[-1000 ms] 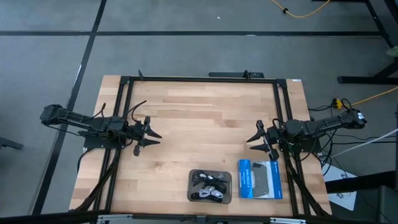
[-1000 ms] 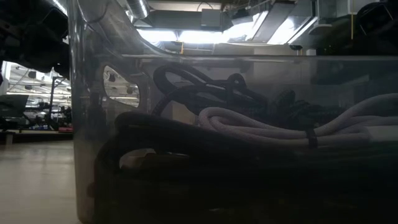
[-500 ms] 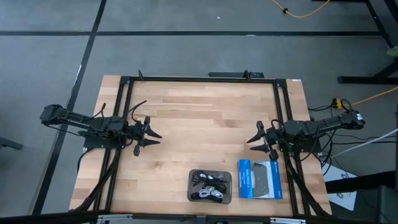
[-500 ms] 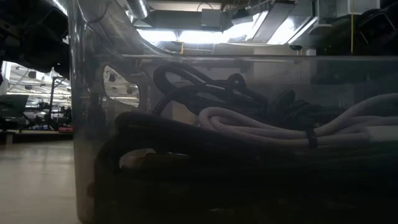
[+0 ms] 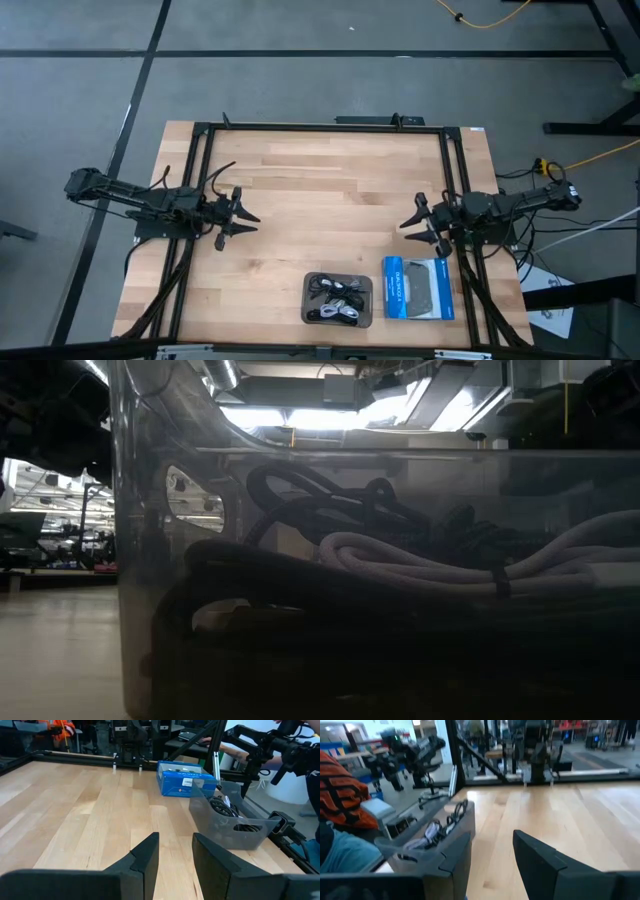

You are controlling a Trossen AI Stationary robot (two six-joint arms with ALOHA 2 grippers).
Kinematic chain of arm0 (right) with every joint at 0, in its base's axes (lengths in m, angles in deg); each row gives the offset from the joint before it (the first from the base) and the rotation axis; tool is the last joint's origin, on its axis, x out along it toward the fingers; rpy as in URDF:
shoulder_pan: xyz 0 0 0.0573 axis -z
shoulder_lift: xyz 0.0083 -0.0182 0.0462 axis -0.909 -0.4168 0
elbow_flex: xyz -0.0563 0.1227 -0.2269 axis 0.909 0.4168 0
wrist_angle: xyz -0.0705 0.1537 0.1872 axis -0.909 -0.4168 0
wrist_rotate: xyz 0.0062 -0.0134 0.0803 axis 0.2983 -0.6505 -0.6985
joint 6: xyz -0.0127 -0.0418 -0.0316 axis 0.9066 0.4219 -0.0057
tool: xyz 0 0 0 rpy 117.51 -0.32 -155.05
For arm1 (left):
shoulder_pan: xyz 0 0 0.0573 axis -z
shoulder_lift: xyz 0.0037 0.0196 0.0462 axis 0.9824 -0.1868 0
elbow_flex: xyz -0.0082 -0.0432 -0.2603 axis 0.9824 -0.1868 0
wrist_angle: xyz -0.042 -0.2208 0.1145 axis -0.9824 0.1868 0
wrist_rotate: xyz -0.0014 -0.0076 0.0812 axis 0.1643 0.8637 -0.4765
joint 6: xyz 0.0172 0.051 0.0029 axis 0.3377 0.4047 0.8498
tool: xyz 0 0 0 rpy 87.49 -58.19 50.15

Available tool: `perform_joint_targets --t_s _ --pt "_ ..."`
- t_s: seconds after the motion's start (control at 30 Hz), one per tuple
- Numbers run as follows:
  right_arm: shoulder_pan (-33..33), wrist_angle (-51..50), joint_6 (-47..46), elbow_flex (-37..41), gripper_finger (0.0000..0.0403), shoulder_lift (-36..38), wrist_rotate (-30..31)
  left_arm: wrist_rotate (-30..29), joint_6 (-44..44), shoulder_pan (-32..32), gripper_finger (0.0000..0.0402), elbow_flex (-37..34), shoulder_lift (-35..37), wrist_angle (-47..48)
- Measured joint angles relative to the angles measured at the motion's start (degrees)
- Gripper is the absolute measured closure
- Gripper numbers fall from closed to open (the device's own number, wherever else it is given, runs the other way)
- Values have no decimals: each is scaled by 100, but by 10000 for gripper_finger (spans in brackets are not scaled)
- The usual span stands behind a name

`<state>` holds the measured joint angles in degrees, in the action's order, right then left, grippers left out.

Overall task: Pick and place USB-C Cables
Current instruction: Return to Home Position

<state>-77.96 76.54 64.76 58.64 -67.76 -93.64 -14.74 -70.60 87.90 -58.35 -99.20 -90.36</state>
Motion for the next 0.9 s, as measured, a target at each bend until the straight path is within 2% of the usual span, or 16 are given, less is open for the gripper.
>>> perform_joint_targets --t_s 0.4,0.9 --pt "0 -205 0 0 253 845 0 0 -2 0 291 0 0 0" --pt "0 -208 0 0 253 821 0 0 0 0 291 0 0 1"
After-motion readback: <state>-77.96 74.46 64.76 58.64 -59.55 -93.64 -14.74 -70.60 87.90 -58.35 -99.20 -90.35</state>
